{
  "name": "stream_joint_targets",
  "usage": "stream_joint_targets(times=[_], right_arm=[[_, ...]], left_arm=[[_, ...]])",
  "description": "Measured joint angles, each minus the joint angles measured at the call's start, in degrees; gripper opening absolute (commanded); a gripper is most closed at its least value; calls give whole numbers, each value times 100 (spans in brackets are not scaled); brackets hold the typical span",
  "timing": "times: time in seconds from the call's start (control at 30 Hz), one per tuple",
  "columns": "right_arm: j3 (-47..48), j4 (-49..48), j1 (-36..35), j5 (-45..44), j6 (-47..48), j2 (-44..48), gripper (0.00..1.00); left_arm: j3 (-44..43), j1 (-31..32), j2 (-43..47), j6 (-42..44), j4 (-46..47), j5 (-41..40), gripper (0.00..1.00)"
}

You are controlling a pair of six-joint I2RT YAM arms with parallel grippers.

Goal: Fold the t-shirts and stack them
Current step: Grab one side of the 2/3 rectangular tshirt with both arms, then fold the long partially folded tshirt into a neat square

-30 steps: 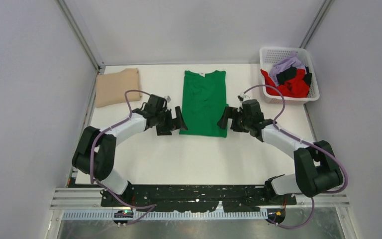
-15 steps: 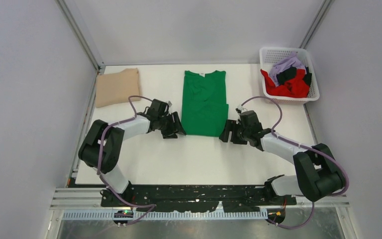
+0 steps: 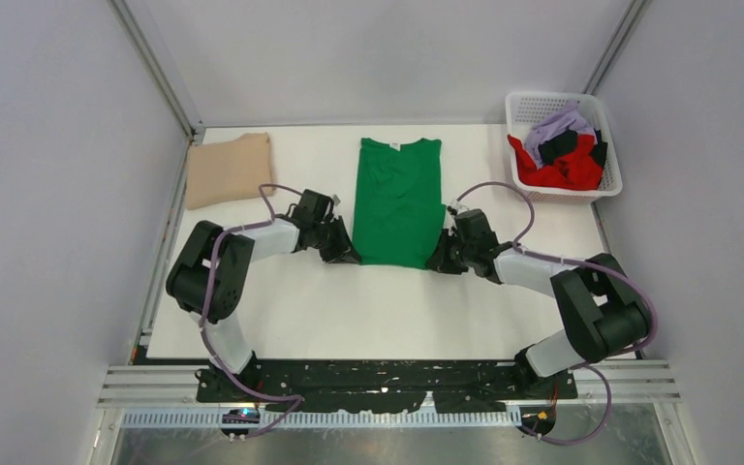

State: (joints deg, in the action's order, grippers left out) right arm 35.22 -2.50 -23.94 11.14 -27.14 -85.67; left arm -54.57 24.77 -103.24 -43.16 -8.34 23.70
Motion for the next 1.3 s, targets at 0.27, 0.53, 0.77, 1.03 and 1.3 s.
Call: stream_joint_targets(times=[0.27,0.53,0.77,1.03,1.3], right_arm=[[-452,780,-249,262,-20,1287,5],[-726,1690,-382,1073,-120,3709,5],[-293,2022,-413,1370,-153,4452,5],[-50,1231,-289,1578,-476,3773,5],[181,636,326,1735,-710,2918,5]], left_arm=[[1335,184,1578,-46,37,-96,0],[2271,817,4557,-177,-927,-361,0],[2059,826,6105,-188,-1838,-734,0],[1327,656,5803,-168,-2100,-1421,0],[531,116,4616,87,-1967,-1582,0]])
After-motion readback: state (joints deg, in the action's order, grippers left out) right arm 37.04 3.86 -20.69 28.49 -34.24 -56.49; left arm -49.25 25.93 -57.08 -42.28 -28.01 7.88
